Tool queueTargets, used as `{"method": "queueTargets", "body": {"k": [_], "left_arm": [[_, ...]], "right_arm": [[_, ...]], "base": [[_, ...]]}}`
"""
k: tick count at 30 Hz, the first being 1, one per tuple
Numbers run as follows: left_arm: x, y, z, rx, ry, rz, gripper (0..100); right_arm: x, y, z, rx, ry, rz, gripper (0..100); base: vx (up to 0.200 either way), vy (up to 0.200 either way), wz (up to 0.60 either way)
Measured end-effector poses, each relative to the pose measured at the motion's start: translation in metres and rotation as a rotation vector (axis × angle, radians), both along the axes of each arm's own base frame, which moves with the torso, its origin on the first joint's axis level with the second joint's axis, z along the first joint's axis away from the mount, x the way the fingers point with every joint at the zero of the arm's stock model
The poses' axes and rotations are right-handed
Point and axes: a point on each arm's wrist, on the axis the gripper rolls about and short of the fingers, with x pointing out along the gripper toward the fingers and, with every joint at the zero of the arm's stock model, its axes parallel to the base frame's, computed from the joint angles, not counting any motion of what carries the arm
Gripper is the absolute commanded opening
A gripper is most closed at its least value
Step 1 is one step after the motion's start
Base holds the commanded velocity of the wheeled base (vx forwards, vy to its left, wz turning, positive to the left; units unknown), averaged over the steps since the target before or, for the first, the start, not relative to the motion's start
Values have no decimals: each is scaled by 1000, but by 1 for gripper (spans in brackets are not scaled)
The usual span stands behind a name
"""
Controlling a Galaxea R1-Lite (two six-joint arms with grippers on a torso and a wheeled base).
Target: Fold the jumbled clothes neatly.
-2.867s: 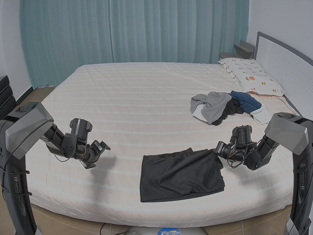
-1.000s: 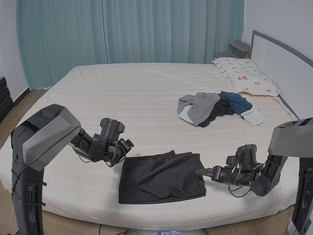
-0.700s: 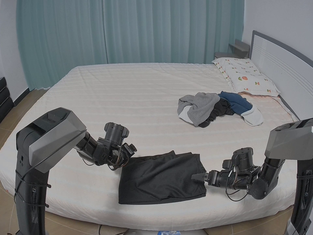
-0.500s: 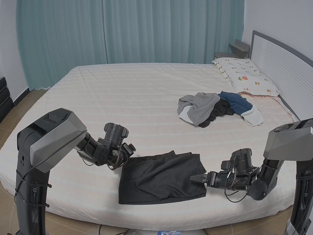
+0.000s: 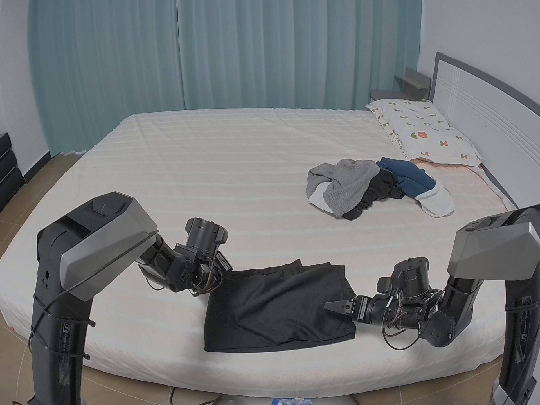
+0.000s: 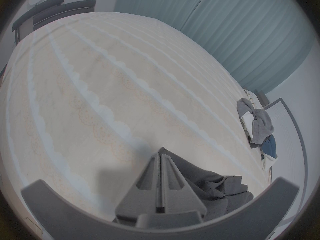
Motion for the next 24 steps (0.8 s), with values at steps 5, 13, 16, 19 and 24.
{"method": "queueTargets", "body": {"k": [5, 13, 16, 19, 24], "left_arm": [[-1, 0, -4, 9, 9, 5, 0], [-2, 1, -5, 9, 14, 10, 0], [-2, 1, -5, 9, 16, 10, 0], [-2, 1, -5, 9, 18, 10, 0], [-2, 2, -6, 20, 15, 19, 0]], "right_arm": [[0, 0, -2, -2, -2, 1, 100], [-1, 2, -3, -6, 1, 8, 0], [-3, 2, -4, -17, 0, 18, 0], [-6, 0, -5, -37, -2, 30, 0], [-10, -9, -6, -58, 11, 22, 0]], "base": [[0, 0, 0], [0, 0, 0], [0, 0, 0], [0, 0, 0], [0, 0, 0]]}}
